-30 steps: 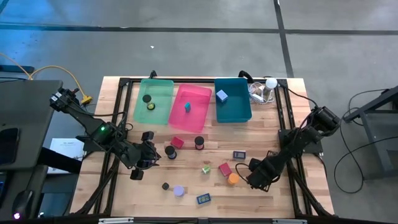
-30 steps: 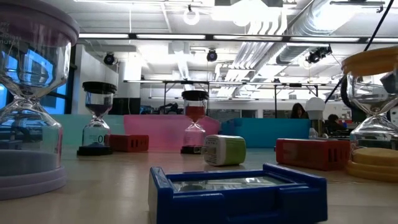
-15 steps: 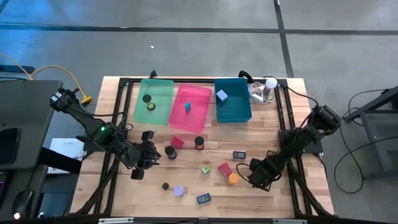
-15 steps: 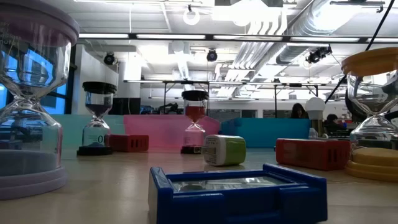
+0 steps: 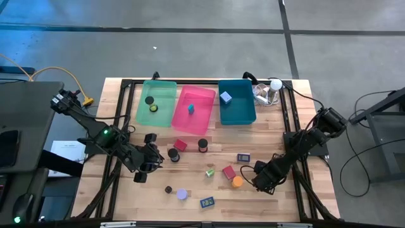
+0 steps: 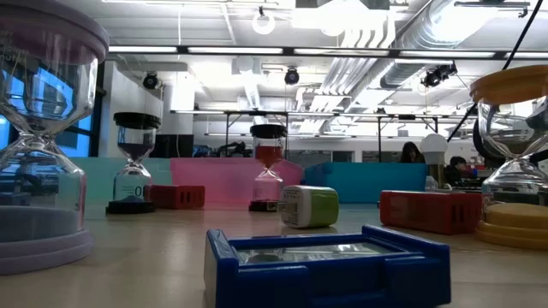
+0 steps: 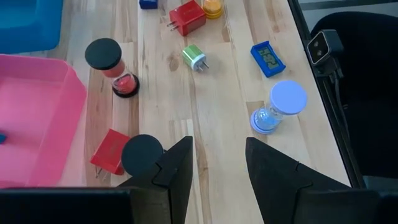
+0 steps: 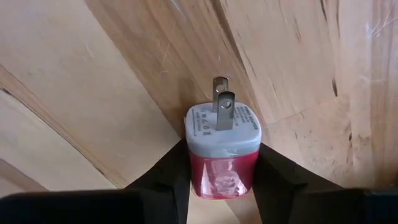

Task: Pick & Place Office items
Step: Put the pink charger adapter into the blue bin

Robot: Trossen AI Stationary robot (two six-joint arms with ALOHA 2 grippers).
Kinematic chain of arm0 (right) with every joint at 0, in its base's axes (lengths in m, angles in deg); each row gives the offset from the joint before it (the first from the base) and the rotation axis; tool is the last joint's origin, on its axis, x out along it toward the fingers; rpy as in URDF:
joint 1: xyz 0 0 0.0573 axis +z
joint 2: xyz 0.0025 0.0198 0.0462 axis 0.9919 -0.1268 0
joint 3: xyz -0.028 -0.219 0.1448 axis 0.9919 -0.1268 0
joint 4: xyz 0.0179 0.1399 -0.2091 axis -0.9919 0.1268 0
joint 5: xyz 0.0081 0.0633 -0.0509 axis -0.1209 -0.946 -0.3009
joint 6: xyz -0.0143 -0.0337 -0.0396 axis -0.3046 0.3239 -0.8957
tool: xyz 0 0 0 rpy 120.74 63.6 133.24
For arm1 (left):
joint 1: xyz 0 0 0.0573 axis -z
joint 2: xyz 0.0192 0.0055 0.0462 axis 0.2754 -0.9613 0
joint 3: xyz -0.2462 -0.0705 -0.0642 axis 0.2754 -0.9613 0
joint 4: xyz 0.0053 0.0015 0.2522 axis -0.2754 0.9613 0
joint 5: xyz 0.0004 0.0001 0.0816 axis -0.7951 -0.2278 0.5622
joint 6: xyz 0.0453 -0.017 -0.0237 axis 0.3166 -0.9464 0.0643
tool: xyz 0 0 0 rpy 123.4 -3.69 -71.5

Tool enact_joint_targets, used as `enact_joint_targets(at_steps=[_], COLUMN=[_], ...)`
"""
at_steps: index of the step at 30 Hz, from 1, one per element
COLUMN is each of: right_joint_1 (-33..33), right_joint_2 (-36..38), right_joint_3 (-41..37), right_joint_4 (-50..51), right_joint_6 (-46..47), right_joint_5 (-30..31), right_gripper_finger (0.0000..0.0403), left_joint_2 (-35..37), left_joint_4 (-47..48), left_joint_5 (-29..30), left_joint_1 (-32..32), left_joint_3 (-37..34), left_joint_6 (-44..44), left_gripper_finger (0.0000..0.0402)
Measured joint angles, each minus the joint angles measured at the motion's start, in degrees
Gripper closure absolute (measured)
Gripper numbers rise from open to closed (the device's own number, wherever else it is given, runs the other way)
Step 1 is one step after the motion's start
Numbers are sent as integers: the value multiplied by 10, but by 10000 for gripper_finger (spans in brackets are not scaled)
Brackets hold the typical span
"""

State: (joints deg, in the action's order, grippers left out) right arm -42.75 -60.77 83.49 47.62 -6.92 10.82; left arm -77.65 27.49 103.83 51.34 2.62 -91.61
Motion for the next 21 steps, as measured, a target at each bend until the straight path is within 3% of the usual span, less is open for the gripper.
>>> enact_joint_targets(at_steps=[11,21], right_joint_1=[-17,-41], right_joint_2=[-2,-1], right_joint_3=[66,196], right_joint_4=[92,260], right_joint_6=[-3,-40], right_joint_5=[12,59], right_gripper_finger=[283,283], left_joint_2=[0,0], left_joint_4=[0,0], left_joint_5=[0,8], left_joint_1=[0,0], left_joint_3=[0,0], left_joint_6=[-1,-1], left_gripper_finger=[258,258])
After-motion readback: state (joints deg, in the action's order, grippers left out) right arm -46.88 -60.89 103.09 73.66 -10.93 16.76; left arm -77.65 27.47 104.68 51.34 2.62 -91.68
